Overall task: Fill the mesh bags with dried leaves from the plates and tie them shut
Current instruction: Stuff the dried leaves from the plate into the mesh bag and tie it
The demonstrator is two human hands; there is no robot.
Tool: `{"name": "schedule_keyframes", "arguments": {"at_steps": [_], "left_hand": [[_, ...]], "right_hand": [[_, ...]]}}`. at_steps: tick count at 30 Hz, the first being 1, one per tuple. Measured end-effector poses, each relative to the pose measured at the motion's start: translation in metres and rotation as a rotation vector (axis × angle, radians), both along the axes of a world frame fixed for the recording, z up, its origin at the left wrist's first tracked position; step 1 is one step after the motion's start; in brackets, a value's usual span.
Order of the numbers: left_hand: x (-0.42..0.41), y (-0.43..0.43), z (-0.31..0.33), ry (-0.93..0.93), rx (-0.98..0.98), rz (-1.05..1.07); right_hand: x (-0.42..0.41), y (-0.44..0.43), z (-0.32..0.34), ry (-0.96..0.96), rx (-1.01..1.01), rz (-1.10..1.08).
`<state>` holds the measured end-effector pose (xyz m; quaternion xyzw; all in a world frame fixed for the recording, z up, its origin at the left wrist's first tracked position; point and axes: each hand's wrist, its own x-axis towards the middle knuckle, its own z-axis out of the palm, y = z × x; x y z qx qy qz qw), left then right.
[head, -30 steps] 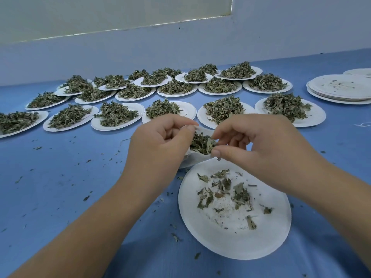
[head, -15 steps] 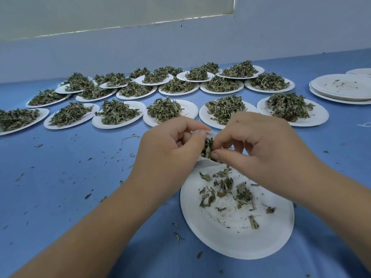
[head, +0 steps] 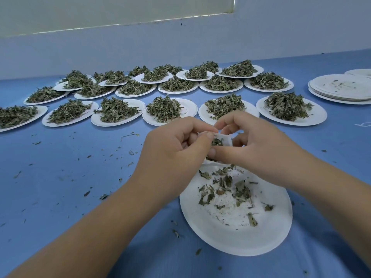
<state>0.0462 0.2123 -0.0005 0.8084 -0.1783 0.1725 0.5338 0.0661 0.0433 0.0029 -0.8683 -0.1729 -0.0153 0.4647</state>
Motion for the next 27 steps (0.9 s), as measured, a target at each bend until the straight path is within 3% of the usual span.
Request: {"name": "schedule_keyframes", "arguments": {"at_steps": [11,16,21,27], "left_hand": [[0.0,0.0,0.002,-0.018,0.026,0.018],[0.004,0.006,0.003,-0.029,-0.051,0.097],[0.008,0.011,0.004,-0.007,-0.157,0.118],[0.008,0.011,0.004,-0.011,-0.155,0.119]], "right_hand": [[0.002,-0.001,0.002,-0.087,-0.002,0.0],[0.0,-0.016,0.011,-0.265,-0.111,-0.077],[-0.007,-0.015,0.012,-0.17,-0.194,0.072],[-0.009,-0.01,0.008,-0.254,-0.218,0.088]]}}
